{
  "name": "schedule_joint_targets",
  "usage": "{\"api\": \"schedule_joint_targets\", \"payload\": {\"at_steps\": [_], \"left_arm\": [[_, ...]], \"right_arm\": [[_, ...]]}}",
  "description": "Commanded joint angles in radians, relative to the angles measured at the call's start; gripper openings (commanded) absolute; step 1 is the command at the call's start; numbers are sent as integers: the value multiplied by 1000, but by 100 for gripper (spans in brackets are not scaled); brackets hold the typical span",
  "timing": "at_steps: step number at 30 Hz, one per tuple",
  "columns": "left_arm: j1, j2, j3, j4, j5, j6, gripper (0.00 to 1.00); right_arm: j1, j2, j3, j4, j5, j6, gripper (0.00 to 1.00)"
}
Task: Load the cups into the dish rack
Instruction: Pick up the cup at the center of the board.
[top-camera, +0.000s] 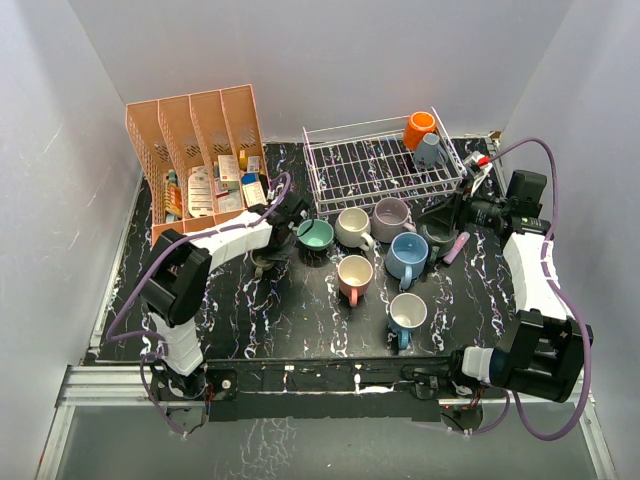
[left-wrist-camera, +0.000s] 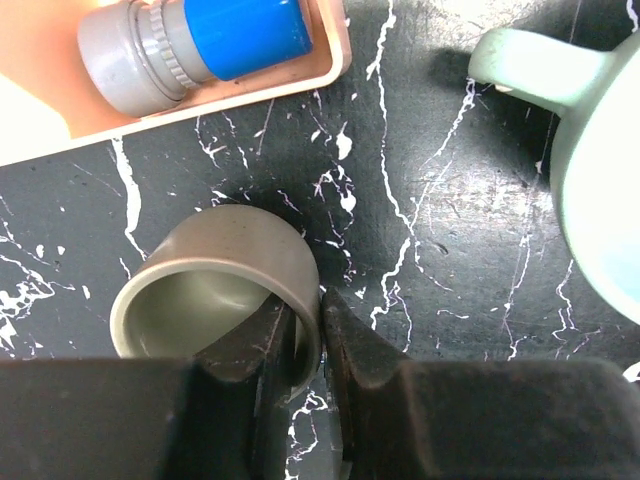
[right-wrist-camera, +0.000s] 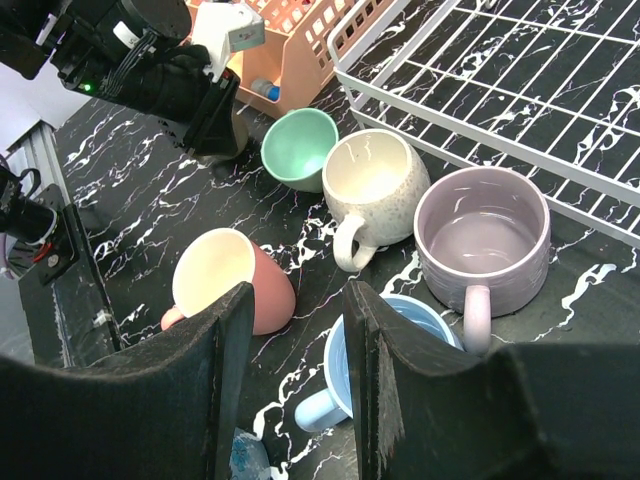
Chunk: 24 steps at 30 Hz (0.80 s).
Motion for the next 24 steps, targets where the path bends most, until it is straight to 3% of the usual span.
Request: {"api": "schedule_joint_targets", "payload": {"at_steps": [1,5,15,24], "left_arm": [[-5,-18,-8,0,-1,-1,11],[-5,-31,-17,-4,1,3,0],[-5,-217,-70,-17,46,15,0],[-5,-532,-228,164,279,62,0]], "right_arm": [[-5,-6,-3,54,-25,15,43],[-5,-7,-1,60,-30,23,43],[-4,-7,-6,60,-48,24,43],[-2,-12,-9,62,-90,29,42]]}}
